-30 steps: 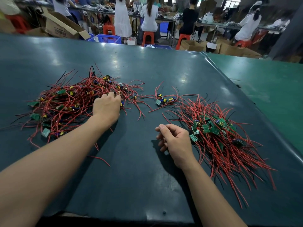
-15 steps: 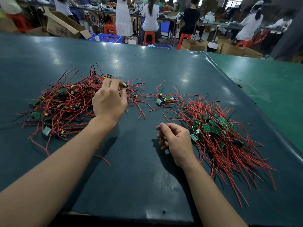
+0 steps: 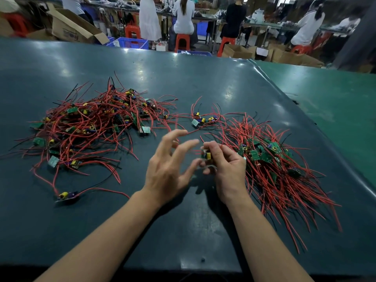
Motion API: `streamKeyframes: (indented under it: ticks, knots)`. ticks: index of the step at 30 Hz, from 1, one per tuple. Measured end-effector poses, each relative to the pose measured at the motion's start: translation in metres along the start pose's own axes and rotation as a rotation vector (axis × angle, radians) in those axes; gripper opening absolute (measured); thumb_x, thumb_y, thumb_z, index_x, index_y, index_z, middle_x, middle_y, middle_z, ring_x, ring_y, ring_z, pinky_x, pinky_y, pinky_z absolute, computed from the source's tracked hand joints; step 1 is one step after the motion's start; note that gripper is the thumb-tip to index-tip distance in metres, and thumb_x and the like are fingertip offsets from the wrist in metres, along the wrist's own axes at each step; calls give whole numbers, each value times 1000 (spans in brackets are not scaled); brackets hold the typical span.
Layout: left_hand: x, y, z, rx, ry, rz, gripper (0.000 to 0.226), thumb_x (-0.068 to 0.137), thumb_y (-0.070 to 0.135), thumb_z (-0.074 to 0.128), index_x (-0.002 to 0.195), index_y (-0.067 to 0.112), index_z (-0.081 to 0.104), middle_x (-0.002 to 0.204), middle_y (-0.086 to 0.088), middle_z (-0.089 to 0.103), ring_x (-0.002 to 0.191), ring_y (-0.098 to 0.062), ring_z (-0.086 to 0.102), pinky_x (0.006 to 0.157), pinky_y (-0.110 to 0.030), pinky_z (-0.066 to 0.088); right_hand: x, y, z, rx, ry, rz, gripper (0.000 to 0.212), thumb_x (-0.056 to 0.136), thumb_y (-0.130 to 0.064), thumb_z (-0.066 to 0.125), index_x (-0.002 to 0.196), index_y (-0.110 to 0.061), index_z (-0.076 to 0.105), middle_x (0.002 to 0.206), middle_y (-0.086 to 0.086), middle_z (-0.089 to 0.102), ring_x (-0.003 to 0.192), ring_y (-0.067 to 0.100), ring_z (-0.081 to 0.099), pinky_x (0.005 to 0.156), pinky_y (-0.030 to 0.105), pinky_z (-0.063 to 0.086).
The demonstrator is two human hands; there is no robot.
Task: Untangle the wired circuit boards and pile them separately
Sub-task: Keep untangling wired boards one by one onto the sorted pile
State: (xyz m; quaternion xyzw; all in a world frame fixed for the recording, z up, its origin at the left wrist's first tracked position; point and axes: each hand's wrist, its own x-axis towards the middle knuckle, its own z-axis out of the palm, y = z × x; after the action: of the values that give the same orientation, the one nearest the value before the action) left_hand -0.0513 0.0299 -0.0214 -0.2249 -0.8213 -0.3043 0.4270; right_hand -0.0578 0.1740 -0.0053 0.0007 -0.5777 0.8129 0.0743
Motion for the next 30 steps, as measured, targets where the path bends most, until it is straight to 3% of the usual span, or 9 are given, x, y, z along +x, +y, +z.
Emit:
streamKeyframes:
  ticks: [2,4,7,10,14,17,20,23,30]
  knots:
    - [0,1,-1,10,120,-74,23,81,19,80,94,5,67,104,-10,53,79,-15,52,73,-22,48,2,-2,-1,67,48,23,13,91,-16,63,88,-10,73,79,0,72,56,13,67,42,19,48]
    - [0,0,1,-59,22,-67,21,85,24,75,79,7,65,80,-3,58,65,-8,44,59,-26,47,3,-4,-2,152,63,65,11,90,-15,63,89,-10,73,78,-1,73,59,14,69,45,18,51]
    - [-2,1,2,-193,-336,-154,35,91,47,56,99,14,66,77,10,60,60,-6,46,61,-30,48,3,-4,-3,143,57,115,11,81,-20,71,87,-12,74,76,1,72,63,18,69,48,23,52]
    - [-2,0,6,-96,-530,-213,53,92,57,43,124,17,58,93,4,67,81,-19,62,74,-33,49,3,-1,-2,61,67,154,12,72,-26,80,76,-15,77,77,7,70,71,27,58,66,36,51]
    - [1,-3,2,-405,-426,-392,25,92,44,56,107,25,63,77,1,70,68,-25,66,63,-37,52,-2,1,0,-51,0,111,20,74,-31,77,83,-13,79,78,7,70,68,15,59,68,31,49]
    - [3,-6,1,-496,-341,-515,3,92,29,65,90,27,65,68,5,69,61,-13,65,57,-26,49,-2,4,1,-208,-16,-25,13,87,-18,70,96,-13,77,103,8,69,90,13,63,82,32,49]
    - [6,-6,-1,-573,-315,-611,12,93,24,64,81,21,65,63,0,69,45,-2,50,48,-13,37,-1,4,1,-166,7,-13,10,89,-8,68,92,-10,77,86,4,71,80,15,61,78,37,49]
    - [9,-8,-5,-720,-269,-719,16,89,29,61,78,18,65,58,-2,66,43,-10,39,44,-18,29,1,2,2,-95,80,9,10,83,-12,75,75,-16,78,67,-1,64,69,16,54,69,32,44]
    - [12,-6,-10,-809,-280,-810,21,95,13,59,75,7,64,52,-4,60,40,-6,35,43,-13,29,7,6,-5,-150,167,-107,8,85,-7,73,89,-12,77,85,-2,70,79,8,63,79,25,51]
